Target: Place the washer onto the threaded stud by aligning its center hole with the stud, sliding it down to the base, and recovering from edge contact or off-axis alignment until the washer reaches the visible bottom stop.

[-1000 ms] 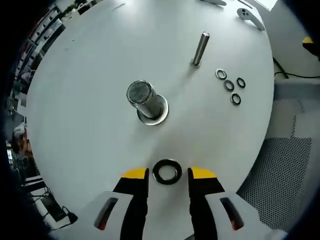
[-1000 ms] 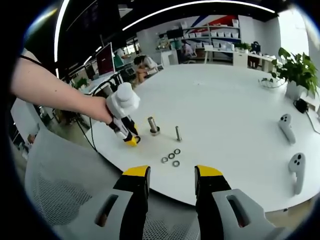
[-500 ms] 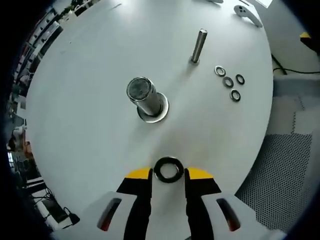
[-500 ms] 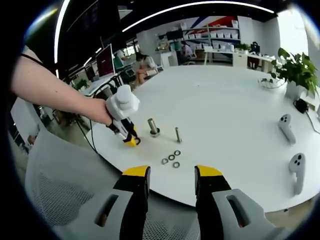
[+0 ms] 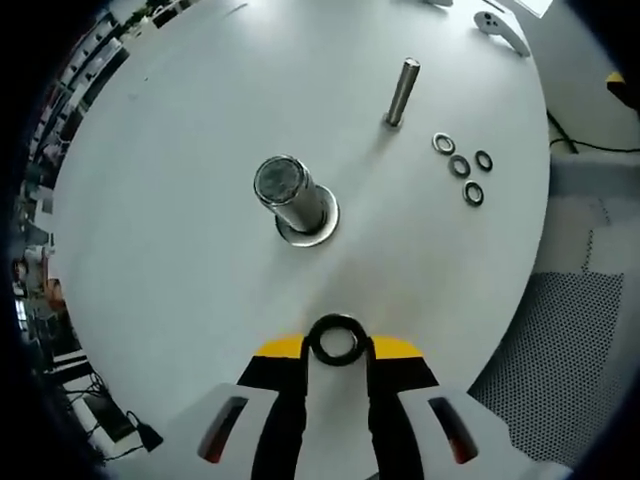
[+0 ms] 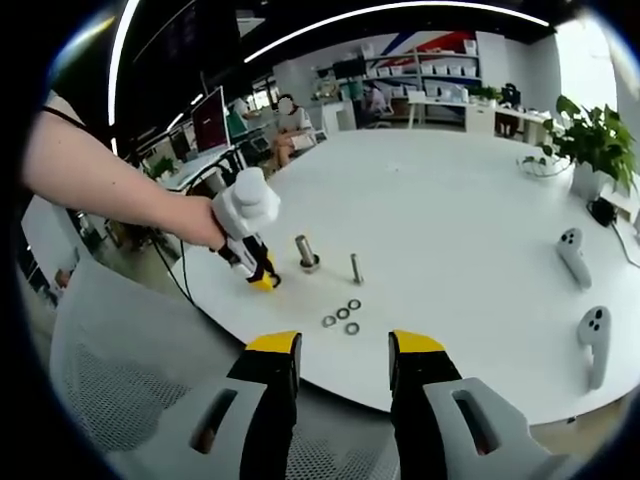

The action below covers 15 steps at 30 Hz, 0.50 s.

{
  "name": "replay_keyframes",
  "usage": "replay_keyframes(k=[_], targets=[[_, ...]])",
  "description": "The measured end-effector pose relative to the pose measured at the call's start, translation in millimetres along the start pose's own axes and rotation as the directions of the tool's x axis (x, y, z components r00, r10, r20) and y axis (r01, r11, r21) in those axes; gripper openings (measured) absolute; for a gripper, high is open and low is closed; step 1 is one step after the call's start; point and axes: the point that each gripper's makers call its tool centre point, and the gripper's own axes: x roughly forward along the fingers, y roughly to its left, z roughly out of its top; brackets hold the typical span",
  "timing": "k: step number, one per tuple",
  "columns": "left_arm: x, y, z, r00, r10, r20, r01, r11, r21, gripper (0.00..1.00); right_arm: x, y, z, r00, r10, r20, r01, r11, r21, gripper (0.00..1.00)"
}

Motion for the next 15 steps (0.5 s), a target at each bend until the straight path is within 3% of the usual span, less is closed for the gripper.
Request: replay_keyframes(k=[7, 10, 13, 15], targets=[[-1.6, 0.0, -2.5, 0.995, 0.014, 0.100, -0.012, 1.000, -0.028, 0.19, 0.3, 1.2, -0.7, 1.000, 0.003, -0.005, -0.003, 1.000, -0.003, 0.37], [-2.4, 0.0, -5.0, 0.994, 0.012, 0.107, -0.007, 0.999, -0.047, 0.19, 0.2, 1.3, -1.0, 1.000, 0.003, -0.006, -0.003, 1.000, -0.003, 0.37], [-2.4, -6.7, -7.0, 0.996, -0.011, 0.091, 0.011, 1.000, -0.004, 0.18, 0.7, 2.2, -1.5, 1.000, 0.007, -0.010, -0.007, 1.000, -0.008, 0.37], [-8.3, -8.9, -1.5, 0.991, -0.005, 0.133, 0.003, 1.000, 0.016, 0.18, 0.7, 2.6, -1.4, 1.000, 0.009, -0.010, -0.009, 1.000, -0.008, 0.37]])
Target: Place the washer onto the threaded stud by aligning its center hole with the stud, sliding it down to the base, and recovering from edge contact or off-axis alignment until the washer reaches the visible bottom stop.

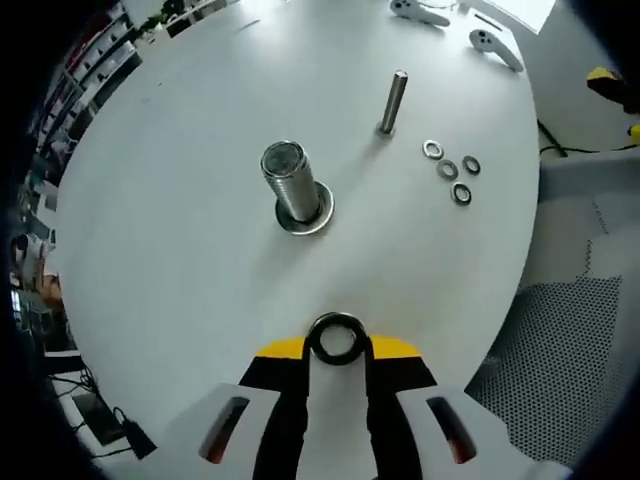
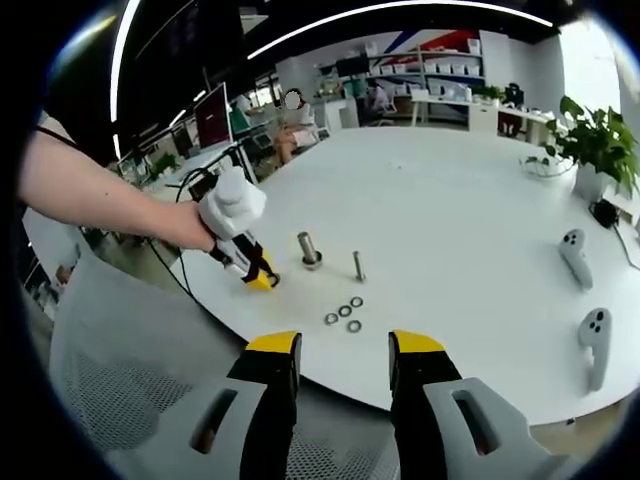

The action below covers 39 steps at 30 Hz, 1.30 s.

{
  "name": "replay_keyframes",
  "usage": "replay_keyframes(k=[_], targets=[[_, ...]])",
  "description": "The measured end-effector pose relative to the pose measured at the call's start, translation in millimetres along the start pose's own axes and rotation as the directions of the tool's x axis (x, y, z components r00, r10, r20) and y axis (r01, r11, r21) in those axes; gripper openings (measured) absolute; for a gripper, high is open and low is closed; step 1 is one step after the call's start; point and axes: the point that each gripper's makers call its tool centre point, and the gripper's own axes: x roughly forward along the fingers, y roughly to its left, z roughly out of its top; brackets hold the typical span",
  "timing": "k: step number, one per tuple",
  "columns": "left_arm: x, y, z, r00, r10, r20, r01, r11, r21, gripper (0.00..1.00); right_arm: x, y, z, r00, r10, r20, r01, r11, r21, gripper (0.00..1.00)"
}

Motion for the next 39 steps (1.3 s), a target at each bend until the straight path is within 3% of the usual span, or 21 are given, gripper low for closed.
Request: replay_keyframes(k=[9, 21, 26, 39], targets=[[-23.7, 8.3, 15.3, 0.997, 0.019, 0.070, -0.021, 0.999, 0.033, 0.18, 0.5, 0.0, 0.1, 1.000, 0.000, 0.000, 0.000, 1.000, 0.001, 0.37], [-57.6, 24.6, 67.6, 0.982, 0.056, 0.180, -0.076, 0.991, 0.107, 0.18, 0.8, 0.4, 0.2, 1.000, 0.001, -0.002, -0.001, 1.000, -0.001, 0.37], [-56.7, 26.5, 80.5, 0.983, 0.055, 0.178, -0.078, 0.990, 0.121, 0.19, 0.7, 0.5, -0.4, 1.000, 0.000, -0.005, 0.000, 1.000, -0.004, 0.37], [-45.8, 25.6, 86.8, 0.992, 0.049, 0.118, -0.069, 0.982, 0.176, 0.18, 0.4, -0.2, -0.4, 1.000, -0.003, -0.003, 0.003, 1.000, -0.003, 0.37]])
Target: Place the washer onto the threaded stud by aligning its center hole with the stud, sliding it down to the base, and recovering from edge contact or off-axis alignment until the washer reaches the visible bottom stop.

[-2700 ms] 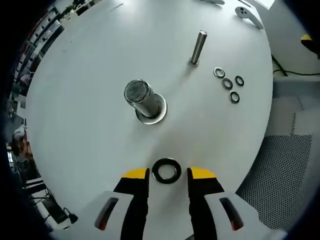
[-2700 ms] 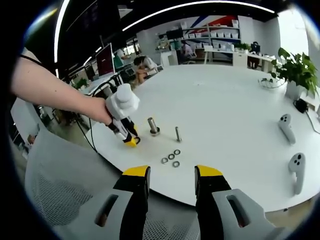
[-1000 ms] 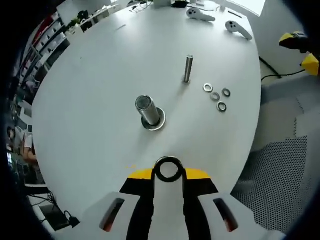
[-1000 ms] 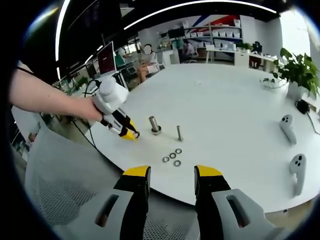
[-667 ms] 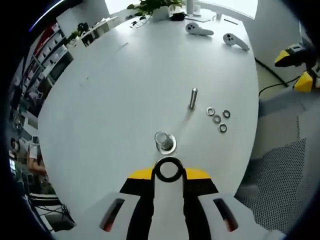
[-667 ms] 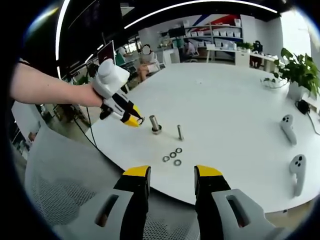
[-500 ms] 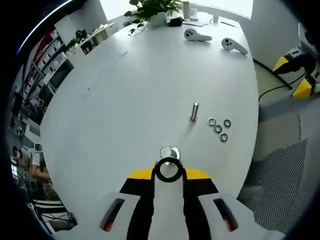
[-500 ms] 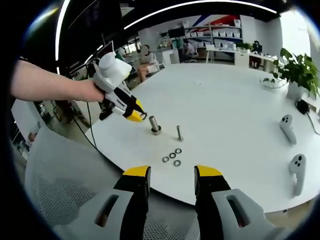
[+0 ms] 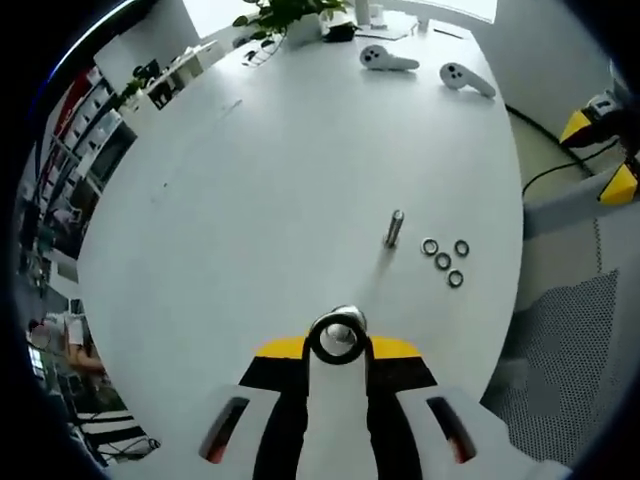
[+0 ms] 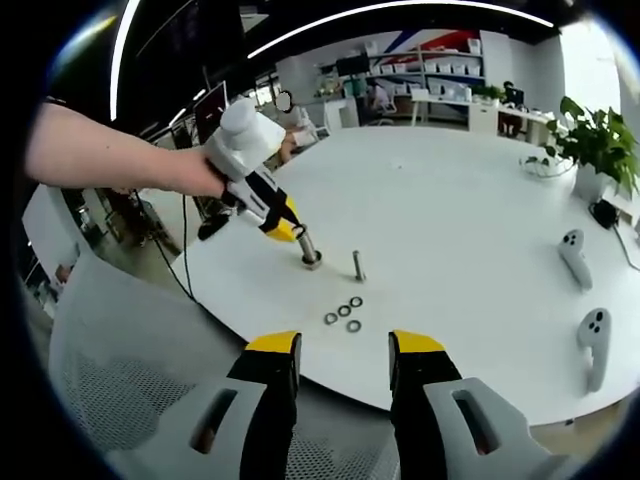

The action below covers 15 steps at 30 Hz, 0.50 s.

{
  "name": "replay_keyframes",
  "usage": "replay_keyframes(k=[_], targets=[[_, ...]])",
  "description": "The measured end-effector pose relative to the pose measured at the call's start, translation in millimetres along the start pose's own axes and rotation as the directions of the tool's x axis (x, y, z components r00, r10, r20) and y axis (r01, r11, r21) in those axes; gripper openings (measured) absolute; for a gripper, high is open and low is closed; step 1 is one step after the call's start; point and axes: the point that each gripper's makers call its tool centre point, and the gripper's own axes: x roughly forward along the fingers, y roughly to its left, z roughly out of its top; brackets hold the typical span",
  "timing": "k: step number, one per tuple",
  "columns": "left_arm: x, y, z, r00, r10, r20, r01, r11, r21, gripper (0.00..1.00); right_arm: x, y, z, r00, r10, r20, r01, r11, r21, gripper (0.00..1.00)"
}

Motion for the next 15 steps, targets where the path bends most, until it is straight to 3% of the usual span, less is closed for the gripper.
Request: replay_keyframes(k=[15], targets=[[17.4, -0.6, -0.9, 0.999, -0.014, -0.049, 0.016, 0.999, 0.046, 0.18, 0.5, -0.3, 0.0, 1.000, -0.001, -0.002, 0.001, 1.000, 0.001, 0.37]])
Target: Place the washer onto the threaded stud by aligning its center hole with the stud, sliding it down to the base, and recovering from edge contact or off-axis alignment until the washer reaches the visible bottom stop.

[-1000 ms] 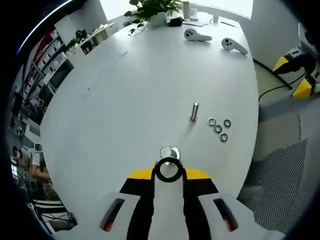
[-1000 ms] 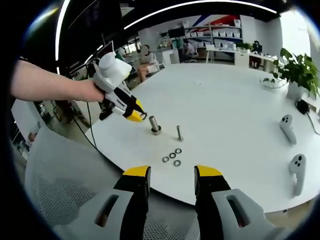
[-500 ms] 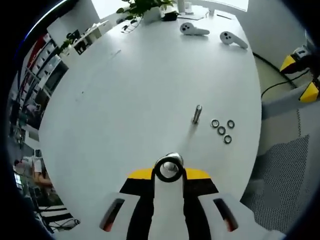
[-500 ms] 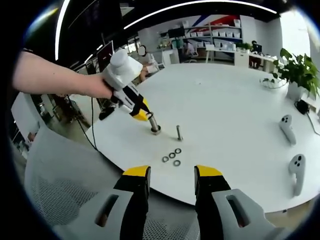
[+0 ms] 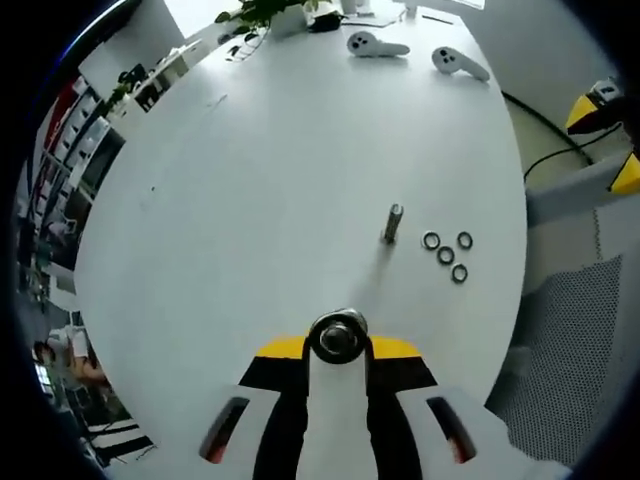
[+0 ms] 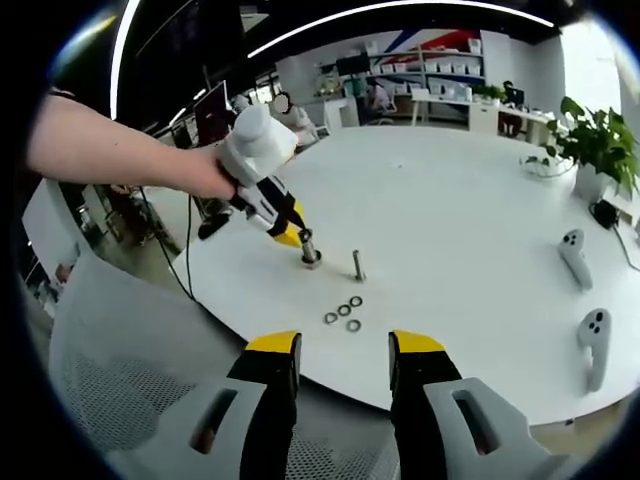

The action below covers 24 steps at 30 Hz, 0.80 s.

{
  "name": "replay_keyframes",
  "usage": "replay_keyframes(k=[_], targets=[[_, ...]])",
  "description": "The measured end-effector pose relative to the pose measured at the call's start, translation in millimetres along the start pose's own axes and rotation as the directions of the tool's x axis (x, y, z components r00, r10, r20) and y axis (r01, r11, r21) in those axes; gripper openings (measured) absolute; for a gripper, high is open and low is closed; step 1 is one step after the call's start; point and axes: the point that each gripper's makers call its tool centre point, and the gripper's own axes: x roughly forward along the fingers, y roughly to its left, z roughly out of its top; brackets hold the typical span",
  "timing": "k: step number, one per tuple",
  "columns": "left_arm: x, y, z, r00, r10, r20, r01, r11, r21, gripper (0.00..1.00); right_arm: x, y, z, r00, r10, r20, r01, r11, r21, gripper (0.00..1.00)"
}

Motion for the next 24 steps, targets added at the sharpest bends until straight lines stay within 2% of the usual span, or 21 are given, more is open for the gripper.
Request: replay_keyframes(k=[14, 24], targets=[[24.5, -4.8, -7.5, 0.998, -0.016, -0.056, 0.017, 1.000, 0.021, 0.19, -0.3, -1.4, 0.5, 1.000, -0.004, 0.003, 0.004, 1.000, 0.006, 0.37], [32.3, -5.1, -10.8, 0.997, -0.023, -0.076, 0.024, 1.000, 0.013, 0.19, -0.3, -1.7, 0.1, 1.000, -0.004, 0.003, 0.004, 1.000, 0.008, 0.37]])
